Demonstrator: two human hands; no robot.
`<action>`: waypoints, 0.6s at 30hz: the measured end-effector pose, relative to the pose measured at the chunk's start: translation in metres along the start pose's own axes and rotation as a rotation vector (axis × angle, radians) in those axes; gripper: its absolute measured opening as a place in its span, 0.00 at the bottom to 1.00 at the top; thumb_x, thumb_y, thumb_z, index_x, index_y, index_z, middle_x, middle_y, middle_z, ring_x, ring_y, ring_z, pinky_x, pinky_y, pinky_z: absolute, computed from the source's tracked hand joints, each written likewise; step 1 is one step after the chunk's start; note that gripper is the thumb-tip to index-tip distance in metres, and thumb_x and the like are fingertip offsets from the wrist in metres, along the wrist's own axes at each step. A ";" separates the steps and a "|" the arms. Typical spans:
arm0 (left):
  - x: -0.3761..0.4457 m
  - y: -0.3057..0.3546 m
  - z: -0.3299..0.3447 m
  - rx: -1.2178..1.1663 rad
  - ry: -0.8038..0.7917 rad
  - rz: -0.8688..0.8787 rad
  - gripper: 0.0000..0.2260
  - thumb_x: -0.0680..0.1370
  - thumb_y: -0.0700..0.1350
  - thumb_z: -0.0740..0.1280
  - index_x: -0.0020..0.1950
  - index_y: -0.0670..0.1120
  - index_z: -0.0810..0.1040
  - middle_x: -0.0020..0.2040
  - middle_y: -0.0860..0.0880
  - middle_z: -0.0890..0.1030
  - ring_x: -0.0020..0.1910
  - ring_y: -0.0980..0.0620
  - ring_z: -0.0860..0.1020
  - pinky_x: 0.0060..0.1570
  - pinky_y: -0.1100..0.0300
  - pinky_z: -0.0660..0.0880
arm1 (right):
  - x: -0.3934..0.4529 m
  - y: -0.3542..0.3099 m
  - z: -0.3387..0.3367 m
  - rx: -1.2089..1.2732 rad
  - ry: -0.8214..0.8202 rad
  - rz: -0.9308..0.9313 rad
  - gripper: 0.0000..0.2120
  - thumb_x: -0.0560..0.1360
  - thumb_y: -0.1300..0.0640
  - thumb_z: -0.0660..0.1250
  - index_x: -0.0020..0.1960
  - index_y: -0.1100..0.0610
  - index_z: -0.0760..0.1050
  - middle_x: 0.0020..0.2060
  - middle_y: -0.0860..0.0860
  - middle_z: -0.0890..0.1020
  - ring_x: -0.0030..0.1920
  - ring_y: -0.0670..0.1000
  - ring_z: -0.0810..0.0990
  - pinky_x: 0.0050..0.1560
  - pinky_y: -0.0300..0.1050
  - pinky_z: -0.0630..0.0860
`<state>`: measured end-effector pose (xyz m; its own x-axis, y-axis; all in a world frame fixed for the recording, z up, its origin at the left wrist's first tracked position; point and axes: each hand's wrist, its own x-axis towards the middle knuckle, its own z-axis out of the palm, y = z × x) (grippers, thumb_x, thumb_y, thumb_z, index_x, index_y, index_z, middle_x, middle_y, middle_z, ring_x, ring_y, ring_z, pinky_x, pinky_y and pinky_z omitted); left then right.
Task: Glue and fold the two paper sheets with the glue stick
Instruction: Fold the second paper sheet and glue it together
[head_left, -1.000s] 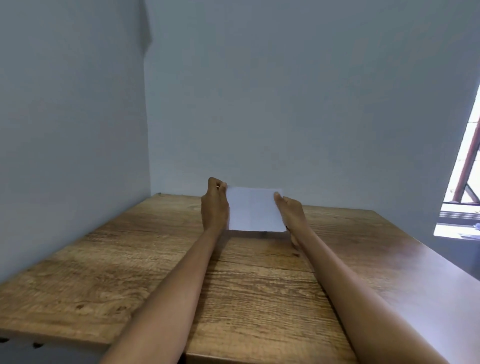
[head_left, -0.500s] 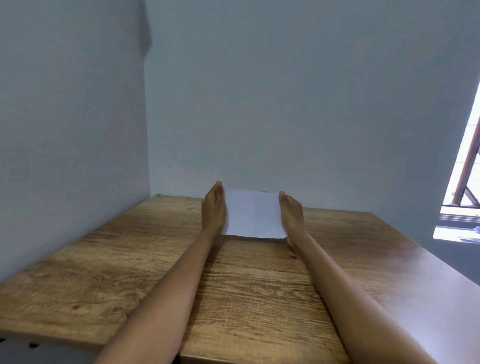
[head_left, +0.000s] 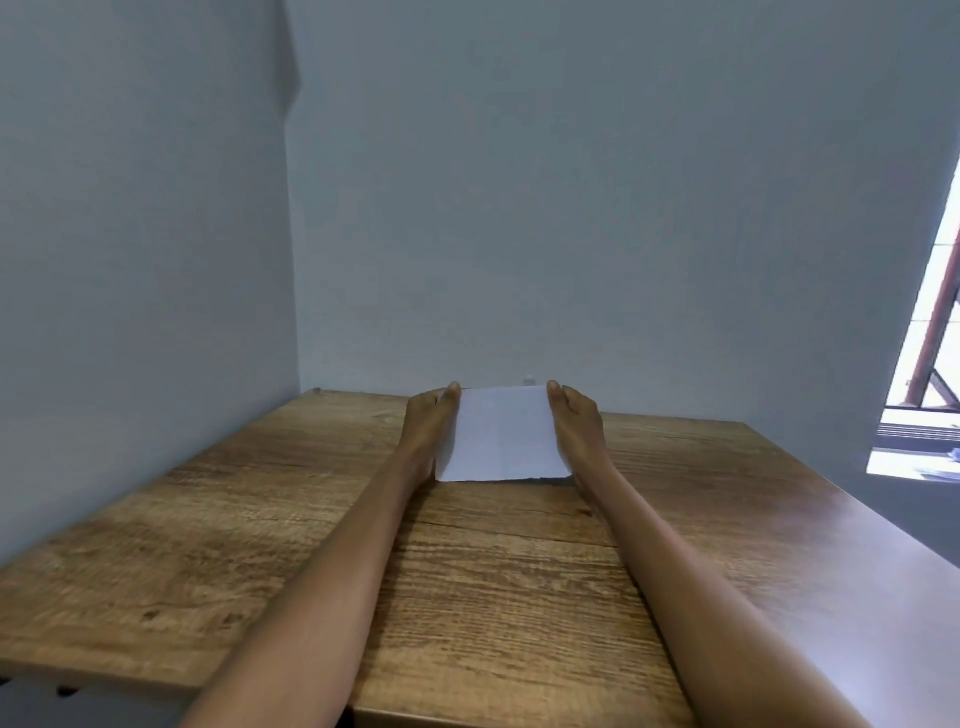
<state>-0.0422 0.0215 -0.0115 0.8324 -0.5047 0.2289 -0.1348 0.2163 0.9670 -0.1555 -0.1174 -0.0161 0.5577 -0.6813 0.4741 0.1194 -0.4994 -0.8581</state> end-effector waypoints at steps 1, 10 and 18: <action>-0.001 0.002 0.001 -0.012 0.001 -0.053 0.17 0.81 0.54 0.57 0.45 0.42 0.77 0.44 0.44 0.81 0.43 0.46 0.80 0.42 0.57 0.75 | 0.001 0.001 -0.001 -0.016 0.012 -0.006 0.19 0.81 0.47 0.54 0.37 0.57 0.69 0.34 0.54 0.74 0.35 0.51 0.72 0.36 0.44 0.65; 0.000 -0.003 0.003 0.610 0.055 0.524 0.16 0.80 0.56 0.59 0.55 0.50 0.81 0.53 0.53 0.83 0.49 0.56 0.77 0.48 0.58 0.72 | 0.002 0.003 0.001 -0.267 -0.068 -0.133 0.21 0.80 0.44 0.56 0.31 0.52 0.63 0.28 0.48 0.70 0.29 0.47 0.69 0.33 0.44 0.62; 0.004 -0.002 0.005 0.933 -0.200 0.427 0.14 0.77 0.57 0.63 0.40 0.50 0.81 0.39 0.53 0.82 0.38 0.52 0.79 0.35 0.58 0.70 | 0.003 0.001 -0.006 -0.444 0.035 -0.194 0.21 0.76 0.39 0.58 0.32 0.51 0.70 0.27 0.46 0.74 0.28 0.44 0.71 0.29 0.42 0.60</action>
<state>-0.0414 0.0145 -0.0115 0.5250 -0.6858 0.5041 -0.8292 -0.2785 0.4846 -0.1583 -0.1229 -0.0143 0.5307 -0.5669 0.6300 -0.1479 -0.7939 -0.5898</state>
